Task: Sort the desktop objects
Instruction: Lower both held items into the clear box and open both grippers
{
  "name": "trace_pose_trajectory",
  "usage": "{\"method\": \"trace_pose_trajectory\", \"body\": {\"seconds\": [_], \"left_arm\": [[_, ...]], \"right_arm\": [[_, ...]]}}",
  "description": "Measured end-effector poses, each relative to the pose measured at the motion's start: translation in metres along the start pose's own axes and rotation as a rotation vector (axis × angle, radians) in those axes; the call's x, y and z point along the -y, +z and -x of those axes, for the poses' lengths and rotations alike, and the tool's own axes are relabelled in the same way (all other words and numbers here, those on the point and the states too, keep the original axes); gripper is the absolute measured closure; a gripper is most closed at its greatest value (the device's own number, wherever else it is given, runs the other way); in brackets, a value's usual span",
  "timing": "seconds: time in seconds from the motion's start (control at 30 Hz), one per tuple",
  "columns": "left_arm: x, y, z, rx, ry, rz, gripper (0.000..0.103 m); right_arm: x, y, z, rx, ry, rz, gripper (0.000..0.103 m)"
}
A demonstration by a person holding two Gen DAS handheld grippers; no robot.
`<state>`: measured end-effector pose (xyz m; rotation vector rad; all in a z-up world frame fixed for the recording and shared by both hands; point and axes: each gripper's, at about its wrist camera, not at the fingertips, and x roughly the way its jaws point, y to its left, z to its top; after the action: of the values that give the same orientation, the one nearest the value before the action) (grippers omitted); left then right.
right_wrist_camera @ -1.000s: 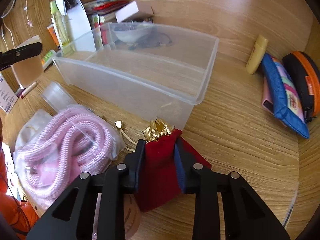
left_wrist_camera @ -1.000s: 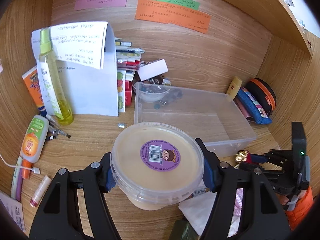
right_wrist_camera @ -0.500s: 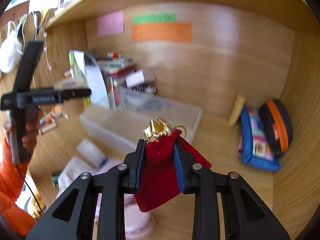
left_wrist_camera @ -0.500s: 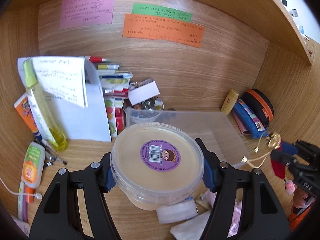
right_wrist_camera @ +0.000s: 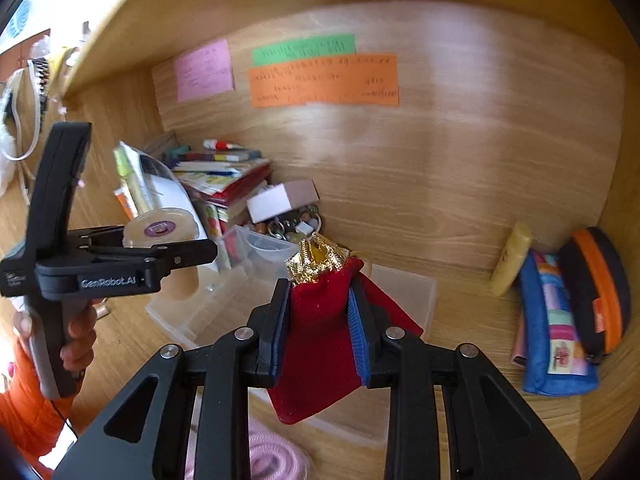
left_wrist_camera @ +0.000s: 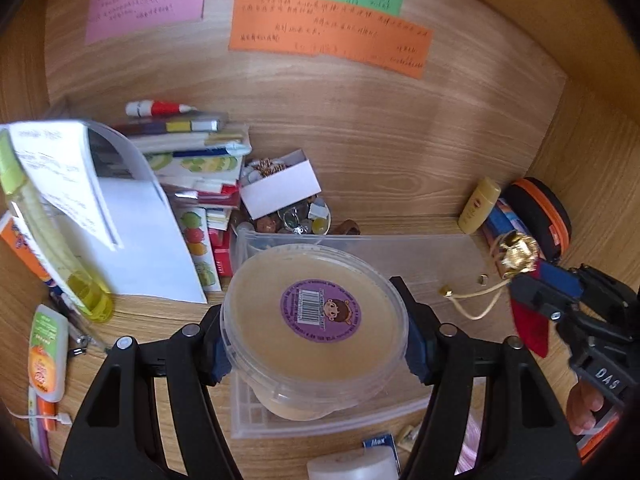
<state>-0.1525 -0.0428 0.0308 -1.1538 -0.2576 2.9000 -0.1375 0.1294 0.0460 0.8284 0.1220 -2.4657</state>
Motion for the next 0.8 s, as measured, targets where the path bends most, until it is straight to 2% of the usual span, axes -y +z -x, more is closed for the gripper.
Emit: {"method": "trace_pose_trajectory", "body": {"seconds": [0.2, 0.43, 0.8], "left_arm": [[-0.002, -0.009, -0.028, -0.064, -0.012, 0.004, 0.036], [0.002, -0.018, -0.049, -0.122, -0.009, -0.023, 0.036], [0.015, -0.024, -0.054, -0.126, 0.05, -0.114, 0.036]], "right_arm": [[0.015, -0.016, -0.035, -0.1, 0.012, -0.045, 0.078], [0.02, -0.026, -0.056, -0.175, 0.035, -0.056, 0.078], [0.024, -0.03, -0.065, -0.22, 0.038, -0.061, 0.072]]}}
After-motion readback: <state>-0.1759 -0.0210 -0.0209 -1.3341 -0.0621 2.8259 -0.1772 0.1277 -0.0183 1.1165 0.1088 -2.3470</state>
